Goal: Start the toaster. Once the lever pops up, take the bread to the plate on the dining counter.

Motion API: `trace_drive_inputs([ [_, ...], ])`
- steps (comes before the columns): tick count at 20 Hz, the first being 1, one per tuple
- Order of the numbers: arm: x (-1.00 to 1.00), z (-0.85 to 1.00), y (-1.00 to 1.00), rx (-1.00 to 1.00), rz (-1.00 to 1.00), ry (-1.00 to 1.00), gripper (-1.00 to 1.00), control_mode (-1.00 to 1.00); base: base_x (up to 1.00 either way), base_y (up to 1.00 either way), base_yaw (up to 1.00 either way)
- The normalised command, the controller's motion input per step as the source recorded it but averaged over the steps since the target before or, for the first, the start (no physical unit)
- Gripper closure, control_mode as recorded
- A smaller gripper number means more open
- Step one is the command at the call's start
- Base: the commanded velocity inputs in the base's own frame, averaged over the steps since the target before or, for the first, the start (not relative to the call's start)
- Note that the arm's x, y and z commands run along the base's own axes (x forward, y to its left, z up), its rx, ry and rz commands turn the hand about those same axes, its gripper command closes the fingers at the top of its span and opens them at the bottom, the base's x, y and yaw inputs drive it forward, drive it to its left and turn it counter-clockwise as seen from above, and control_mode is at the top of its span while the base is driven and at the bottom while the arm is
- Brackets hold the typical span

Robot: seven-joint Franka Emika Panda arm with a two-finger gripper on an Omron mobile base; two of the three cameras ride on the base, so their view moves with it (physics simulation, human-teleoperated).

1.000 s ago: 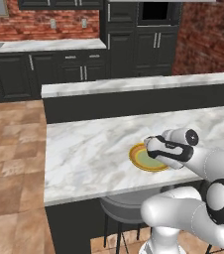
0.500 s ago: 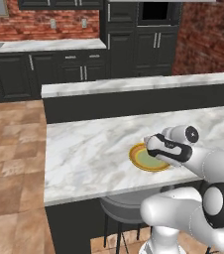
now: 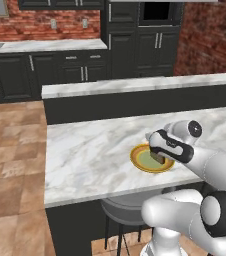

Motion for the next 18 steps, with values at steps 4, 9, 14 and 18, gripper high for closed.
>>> trace_drive_inputs([
  [4, 0.0, 0.28, 0.0, 0.0, 0.0, 0.02, -1.0, -1.0, 0.0, 0.0, 0.0],
  [9, 0.0, 0.4, 0.0, 0.0, 0.0, 0.07, -1.0, -1.0, 0.0, 0.0, 0.0],
  [14, -0.22, 0.5, 0.0, 0.0, -0.01, 0.14, -1.0, -1.0, 0.0, 0.0, 0.0],
  [18, -0.38, 0.47, -0.01, 0.0, -0.04, 0.15, -1.0, -1.0, 0.0, 0.0, 0.0],
])
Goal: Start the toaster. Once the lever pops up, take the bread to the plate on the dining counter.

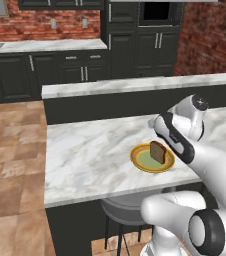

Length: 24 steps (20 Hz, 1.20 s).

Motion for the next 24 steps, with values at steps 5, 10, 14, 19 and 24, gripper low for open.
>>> trace_drive_inputs([
  [5, -0.59, 0.44, -0.02, 0.0, -0.03, 0.16, -1.0, -1.0, 0.0, 0.0, 0.0],
  [10, -0.59, 0.4, 0.06, -0.02, -0.11, 0.17, -1.0, -1.0, 0.0, 0.0, 0.0],
  [14, -0.82, 0.31, 0.03, -0.01, -0.04, 0.12, -1.0, -1.0, 0.0, 0.0, 0.0],
  [19, -0.96, 0.24, 0.1, 0.0, 0.0, 0.04, -1.0, -1.0, 0.0, 0.0, 0.0],
  [24, -0.54, 0.14, 0.48, -0.05, 0.0, 0.0, -1.0, -1.0, 0.0, 0.0, 0.0],
])
